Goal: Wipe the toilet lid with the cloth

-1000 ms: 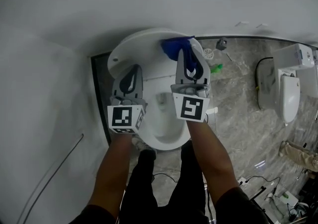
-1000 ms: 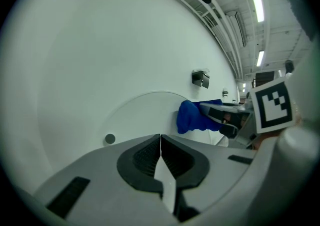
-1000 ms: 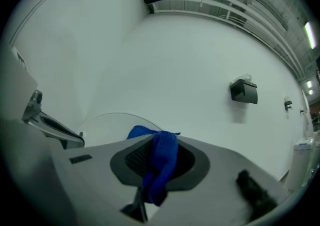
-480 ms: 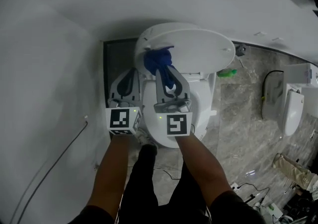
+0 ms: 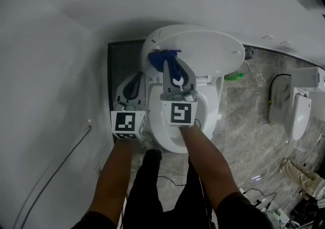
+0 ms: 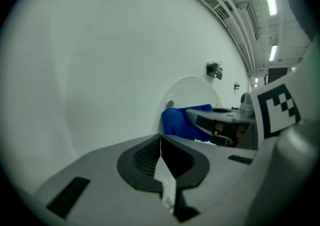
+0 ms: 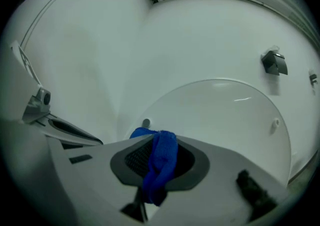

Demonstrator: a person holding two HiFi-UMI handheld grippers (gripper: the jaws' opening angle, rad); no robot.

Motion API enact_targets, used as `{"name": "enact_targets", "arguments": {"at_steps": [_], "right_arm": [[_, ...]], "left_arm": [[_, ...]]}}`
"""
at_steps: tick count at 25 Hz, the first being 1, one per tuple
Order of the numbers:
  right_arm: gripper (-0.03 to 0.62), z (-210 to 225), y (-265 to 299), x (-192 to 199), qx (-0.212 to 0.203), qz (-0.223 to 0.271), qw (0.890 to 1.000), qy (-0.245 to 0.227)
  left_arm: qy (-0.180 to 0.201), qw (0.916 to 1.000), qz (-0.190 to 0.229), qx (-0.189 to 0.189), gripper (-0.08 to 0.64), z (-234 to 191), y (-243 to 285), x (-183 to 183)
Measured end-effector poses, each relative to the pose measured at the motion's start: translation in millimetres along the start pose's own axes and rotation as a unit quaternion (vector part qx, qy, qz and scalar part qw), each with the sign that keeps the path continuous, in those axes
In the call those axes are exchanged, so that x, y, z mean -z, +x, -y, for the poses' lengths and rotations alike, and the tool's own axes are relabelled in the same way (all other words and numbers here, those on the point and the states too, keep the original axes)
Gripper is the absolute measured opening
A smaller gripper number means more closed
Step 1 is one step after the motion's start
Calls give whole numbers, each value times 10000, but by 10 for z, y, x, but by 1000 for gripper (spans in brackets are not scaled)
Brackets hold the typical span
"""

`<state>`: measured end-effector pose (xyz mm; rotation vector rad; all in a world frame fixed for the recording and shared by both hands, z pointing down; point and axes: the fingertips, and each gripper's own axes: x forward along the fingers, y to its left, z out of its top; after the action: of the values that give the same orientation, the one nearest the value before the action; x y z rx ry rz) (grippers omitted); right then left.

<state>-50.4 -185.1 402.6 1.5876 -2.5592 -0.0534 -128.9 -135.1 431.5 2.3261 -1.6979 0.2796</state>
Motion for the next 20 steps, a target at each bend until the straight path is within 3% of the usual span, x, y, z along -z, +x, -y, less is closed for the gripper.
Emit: {"name": "enact_targets", "arguments": {"at_steps": [15, 20], "right_arm": [[58, 1898, -621, 290, 1291, -288, 9912, -28], [59, 2176, -800, 373, 1535, -348, 9875, -110]], "left_arm": [[126, 9982, 13, 580, 12, 1088, 548, -109], [83, 9980, 38, 625, 12, 1259, 650, -87]]}}
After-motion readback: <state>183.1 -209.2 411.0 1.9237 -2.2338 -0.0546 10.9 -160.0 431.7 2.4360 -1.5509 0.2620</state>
